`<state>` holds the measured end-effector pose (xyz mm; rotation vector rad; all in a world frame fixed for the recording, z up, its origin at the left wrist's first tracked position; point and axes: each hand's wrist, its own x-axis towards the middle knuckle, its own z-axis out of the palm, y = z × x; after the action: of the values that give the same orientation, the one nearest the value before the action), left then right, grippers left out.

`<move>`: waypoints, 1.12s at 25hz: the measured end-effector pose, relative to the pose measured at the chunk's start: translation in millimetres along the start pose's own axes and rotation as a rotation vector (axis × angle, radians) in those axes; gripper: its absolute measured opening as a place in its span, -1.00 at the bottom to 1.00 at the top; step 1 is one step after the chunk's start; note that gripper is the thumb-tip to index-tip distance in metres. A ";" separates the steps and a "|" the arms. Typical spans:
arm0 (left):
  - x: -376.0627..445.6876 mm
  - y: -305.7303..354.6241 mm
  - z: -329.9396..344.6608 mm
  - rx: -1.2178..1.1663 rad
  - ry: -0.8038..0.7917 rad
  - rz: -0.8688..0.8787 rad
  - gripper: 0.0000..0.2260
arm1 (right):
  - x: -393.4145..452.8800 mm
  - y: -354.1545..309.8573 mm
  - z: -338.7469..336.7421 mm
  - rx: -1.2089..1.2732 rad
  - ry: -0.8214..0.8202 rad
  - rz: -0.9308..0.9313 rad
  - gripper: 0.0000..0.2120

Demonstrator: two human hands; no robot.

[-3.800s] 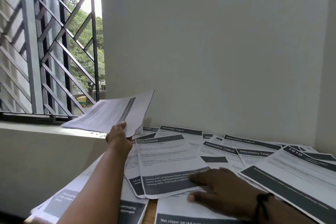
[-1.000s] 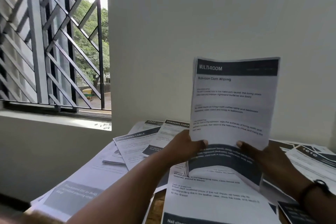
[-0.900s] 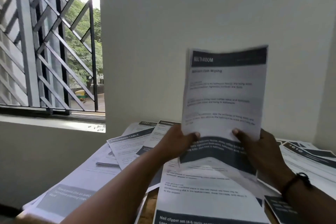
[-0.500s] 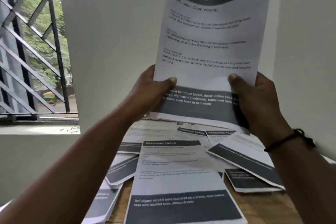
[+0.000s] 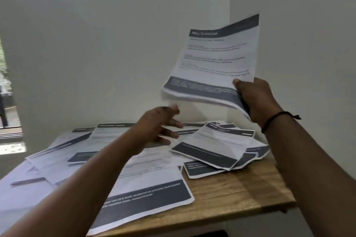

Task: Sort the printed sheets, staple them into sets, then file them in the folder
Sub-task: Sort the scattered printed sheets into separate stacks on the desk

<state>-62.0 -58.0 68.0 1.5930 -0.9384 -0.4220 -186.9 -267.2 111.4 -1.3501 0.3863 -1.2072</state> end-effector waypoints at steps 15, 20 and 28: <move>72.9 -39.9 197.7 1.366 -0.291 0.134 -0.58 | 13.4 9.9 -149.3 -0.233 0.151 0.085 -0.84; 82.1 -52.4 197.6 1.445 -0.263 0.224 -0.28 | 10.9 12.9 -150.2 -0.238 0.155 0.051 -0.95; 107.0 -55.1 172.2 1.185 -0.099 0.185 -0.59 | 18.9 7.7 -149.2 -0.317 0.192 -0.066 -0.95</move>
<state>-101.2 -251.4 -3.9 2.4996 -1.5355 0.2786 -296.4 -363.0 72.8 -1.5293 0.6974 -1.3772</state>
